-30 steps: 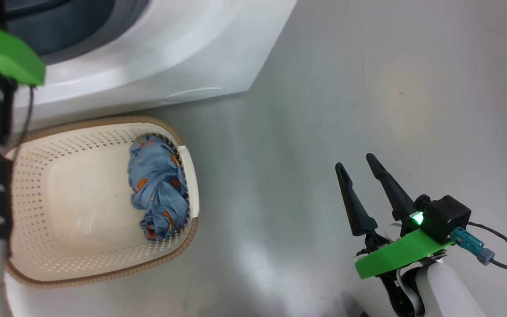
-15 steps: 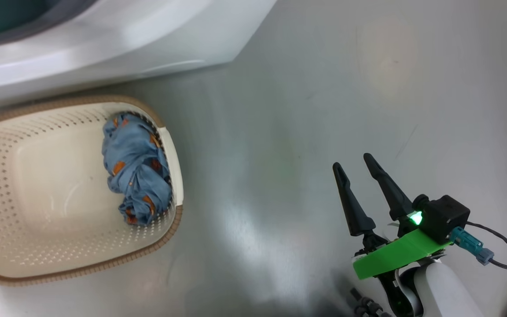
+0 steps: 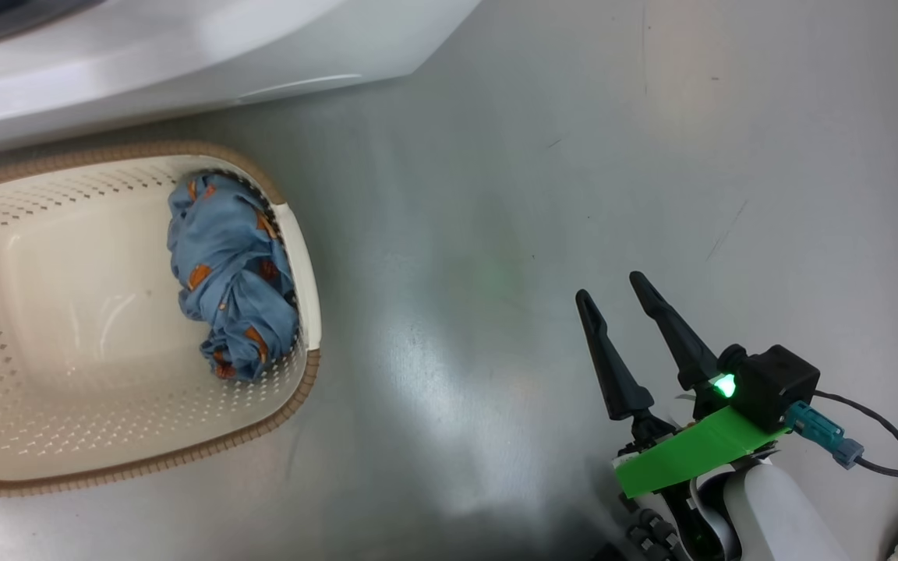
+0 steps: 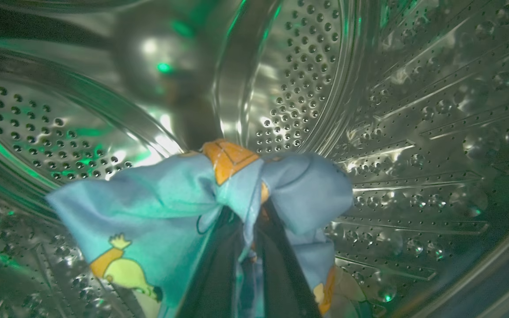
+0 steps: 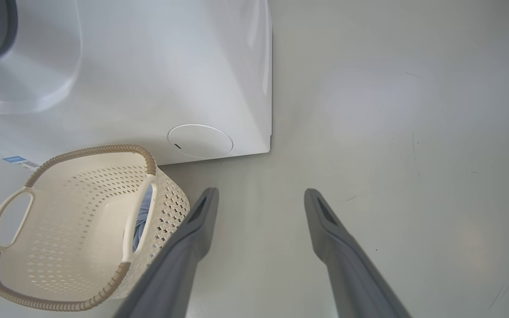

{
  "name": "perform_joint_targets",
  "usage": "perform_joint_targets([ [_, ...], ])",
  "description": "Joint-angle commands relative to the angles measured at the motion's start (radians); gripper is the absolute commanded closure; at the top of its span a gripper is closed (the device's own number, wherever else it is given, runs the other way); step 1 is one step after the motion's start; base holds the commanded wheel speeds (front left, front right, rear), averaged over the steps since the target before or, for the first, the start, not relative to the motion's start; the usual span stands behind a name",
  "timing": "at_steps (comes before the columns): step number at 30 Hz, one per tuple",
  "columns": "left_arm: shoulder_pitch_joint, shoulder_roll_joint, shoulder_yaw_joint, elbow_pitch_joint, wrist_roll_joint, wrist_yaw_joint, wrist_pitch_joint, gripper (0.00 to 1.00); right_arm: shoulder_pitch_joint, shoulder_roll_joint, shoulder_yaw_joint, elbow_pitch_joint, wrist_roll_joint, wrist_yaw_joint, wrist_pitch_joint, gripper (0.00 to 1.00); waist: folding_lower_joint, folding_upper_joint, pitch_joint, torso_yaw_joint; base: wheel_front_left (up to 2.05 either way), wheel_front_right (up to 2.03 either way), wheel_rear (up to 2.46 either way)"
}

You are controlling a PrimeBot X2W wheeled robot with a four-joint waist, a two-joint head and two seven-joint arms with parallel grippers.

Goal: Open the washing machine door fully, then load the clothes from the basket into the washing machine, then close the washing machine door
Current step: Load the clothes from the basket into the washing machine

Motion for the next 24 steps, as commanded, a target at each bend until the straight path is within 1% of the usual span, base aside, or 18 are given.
perform_joint_targets([
  [1, -0.031, 0.041, 0.001, -0.005, 0.003, -0.004, -0.007, 1.00, 0.013, 0.001, 0.025, -0.019, 0.011, 0.002, -0.012, 0.00, 0.0000, 0.0000, 0.001, 0.002, 0.00, 0.00, 0.00],
  [11, -0.084, 0.025, -0.042, 0.148, -0.045, -0.006, 0.052, 1.00, 0.017, 0.001, 0.033, -0.004, 0.012, 0.002, -0.012, 0.00, 0.0000, 0.0000, -0.008, 0.001, 0.00, 0.00, 0.00],
  [14, -0.092, 0.023, -0.051, 0.171, -0.057, -0.007, 0.044, 1.00, 0.017, 0.001, 0.027, -0.001, 0.010, 0.002, -0.012, 0.00, 0.0000, 0.0000, -0.014, 0.003, 0.00, 0.00, 0.00],
  [15, -0.095, 0.023, -0.050, 0.173, -0.060, -0.006, 0.032, 0.76, 0.016, 0.001, 0.025, -0.001, 0.009, 0.002, -0.012, 0.00, 0.0000, 0.0000, -0.015, 0.003, 0.00, 0.00, 0.00],
  [16, -0.097, 0.023, -0.049, 0.179, -0.060, -0.003, 0.024, 0.00, 0.015, 0.001, 0.023, 0.000, 0.010, 0.002, -0.012, 0.00, 0.0000, 0.0000, -0.016, 0.005, 0.00, 0.00, 0.00],
  [24, -0.050, -0.006, -0.056, 0.230, -0.085, -0.002, -0.014, 0.00, 0.012, 0.001, -0.018, -0.006, 0.000, 0.002, -0.012, 0.00, 0.0000, 0.0000, -0.067, 0.039, 0.00, 0.00, 0.00],
])
